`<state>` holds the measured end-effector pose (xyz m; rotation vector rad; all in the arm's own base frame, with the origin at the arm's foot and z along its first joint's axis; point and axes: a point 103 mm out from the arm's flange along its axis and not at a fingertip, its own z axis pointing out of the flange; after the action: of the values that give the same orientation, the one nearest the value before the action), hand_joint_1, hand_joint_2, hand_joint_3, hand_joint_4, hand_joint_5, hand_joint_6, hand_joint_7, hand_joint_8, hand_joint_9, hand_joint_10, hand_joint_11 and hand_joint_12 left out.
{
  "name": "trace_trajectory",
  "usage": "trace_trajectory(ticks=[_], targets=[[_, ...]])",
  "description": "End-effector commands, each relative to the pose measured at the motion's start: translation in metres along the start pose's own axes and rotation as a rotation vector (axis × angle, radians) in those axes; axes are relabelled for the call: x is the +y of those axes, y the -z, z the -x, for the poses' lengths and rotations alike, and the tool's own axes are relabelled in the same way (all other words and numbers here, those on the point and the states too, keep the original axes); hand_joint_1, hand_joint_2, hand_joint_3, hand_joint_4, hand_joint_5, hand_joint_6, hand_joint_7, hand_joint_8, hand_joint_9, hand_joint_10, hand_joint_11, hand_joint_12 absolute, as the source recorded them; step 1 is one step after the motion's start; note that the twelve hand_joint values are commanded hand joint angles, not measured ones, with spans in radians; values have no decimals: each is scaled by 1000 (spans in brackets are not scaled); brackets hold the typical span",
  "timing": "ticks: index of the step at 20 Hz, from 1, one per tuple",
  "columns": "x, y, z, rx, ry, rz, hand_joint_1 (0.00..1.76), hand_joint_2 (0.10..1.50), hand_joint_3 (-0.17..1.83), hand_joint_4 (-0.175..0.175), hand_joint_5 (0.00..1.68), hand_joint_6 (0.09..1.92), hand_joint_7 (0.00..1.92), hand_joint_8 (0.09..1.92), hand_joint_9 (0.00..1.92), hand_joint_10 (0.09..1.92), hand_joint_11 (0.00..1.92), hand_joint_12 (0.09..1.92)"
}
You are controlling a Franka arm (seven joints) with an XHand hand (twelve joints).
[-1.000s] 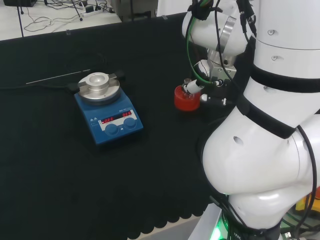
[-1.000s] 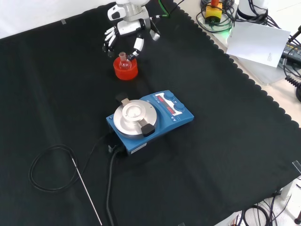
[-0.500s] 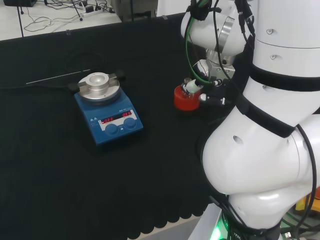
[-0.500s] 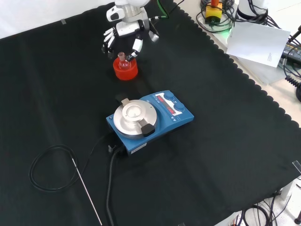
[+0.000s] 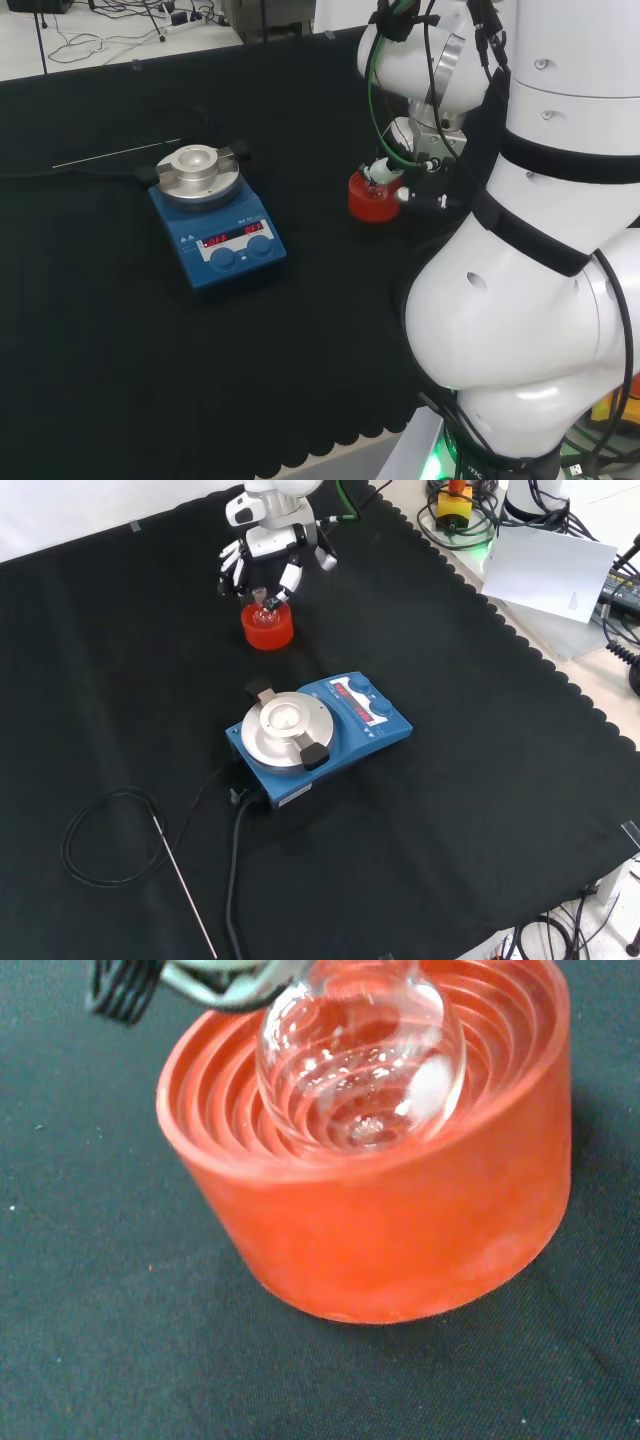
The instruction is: Pick up the round-bottom flask.
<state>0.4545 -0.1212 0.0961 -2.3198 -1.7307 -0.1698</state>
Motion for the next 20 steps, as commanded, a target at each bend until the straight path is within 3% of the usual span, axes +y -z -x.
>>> trace_trajectory(ticks=[1, 4, 6, 7, 8, 12, 20], targets=[[-3, 6, -4, -14, 7, 19, 1067, 771, 538, 166, 1134, 849, 556, 669, 714, 575, 361, 1330], [-5, 8, -1, 24, 4, 0, 1065, 797, 508, 175, 1115, 883, 562, 670, 726, 567, 368, 1331], [-6, 8, 1, 37, 14, -7, 931, 755, 497, 1, 975, 835, 523, 684, 698, 578, 339, 1344], [-7, 9, 2, 43, 17, -8, 883, 728, 515, -44, 898, 823, 503, 691, 682, 586, 323, 1351], [-8, 9, 2, 46, 21, -9, 852, 709, 529, -65, 837, 813, 489, 696, 671, 591, 312, 1355], [-14, 12, 12, 34, 23, -23, 798, 672, 543, -77, 702, 782, 457, 698, 647, 598, 290, 1361], [-31, 19, 23, -2, 4, -21, 787, 659, 541, -74, 659, 771, 443, 702, 632, 604, 277, 1367]])
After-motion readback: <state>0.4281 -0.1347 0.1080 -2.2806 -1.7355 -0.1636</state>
